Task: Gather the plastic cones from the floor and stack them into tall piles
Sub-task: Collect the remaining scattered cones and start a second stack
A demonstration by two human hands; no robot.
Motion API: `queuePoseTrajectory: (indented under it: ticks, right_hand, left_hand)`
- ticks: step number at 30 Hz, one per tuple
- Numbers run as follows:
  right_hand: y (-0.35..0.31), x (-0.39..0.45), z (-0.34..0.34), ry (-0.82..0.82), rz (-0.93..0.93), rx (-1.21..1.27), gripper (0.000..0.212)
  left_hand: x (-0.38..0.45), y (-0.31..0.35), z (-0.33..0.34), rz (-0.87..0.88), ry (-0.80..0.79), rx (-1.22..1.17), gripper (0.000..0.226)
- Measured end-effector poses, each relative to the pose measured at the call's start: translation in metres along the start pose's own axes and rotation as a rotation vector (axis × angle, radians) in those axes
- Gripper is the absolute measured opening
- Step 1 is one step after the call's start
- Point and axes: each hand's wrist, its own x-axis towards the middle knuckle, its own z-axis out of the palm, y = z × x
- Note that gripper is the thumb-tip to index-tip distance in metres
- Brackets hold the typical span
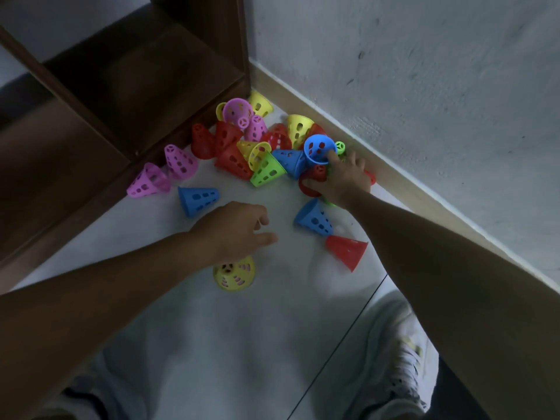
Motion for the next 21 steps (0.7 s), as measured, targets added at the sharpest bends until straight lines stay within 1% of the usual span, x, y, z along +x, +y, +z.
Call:
queuePoseTrajectory:
  ticks: [3, 7, 12, 17, 21]
  right_hand:
    - [-0.004, -0.001, 0.002, 0.025, 0.038, 0.015, 0.1]
    - [-0.01, -0.001, 0.007, 0.082, 0.051, 0.027, 0.089]
    - [-0.009, -0.001, 0.013, 0.126, 0.041, 0.039, 0.085]
    - [-0.007, -0.001, 0.016, 0.102, 0.034, 0.014, 0.086]
    - [-0.006, -0.003, 0.014, 0.079, 0.025, 0.032, 0.087]
  left_hand:
    - [0.011, -0.001, -0.004, 0.009, 0.016, -0.007, 0.044]
    - [0.025, -0.006, -0.012, -0.012, 0.038, -0.019, 0.04]
    - [0.039, -0.012, -0.025, 0.021, 0.03, 0.03, 0.042]
    - [0.048, -0.011, -0.042, 0.083, -0.011, 0.065, 0.043]
    - [0.057, -0.01, -0.056, 0.12, -0.025, 0.111, 0.037]
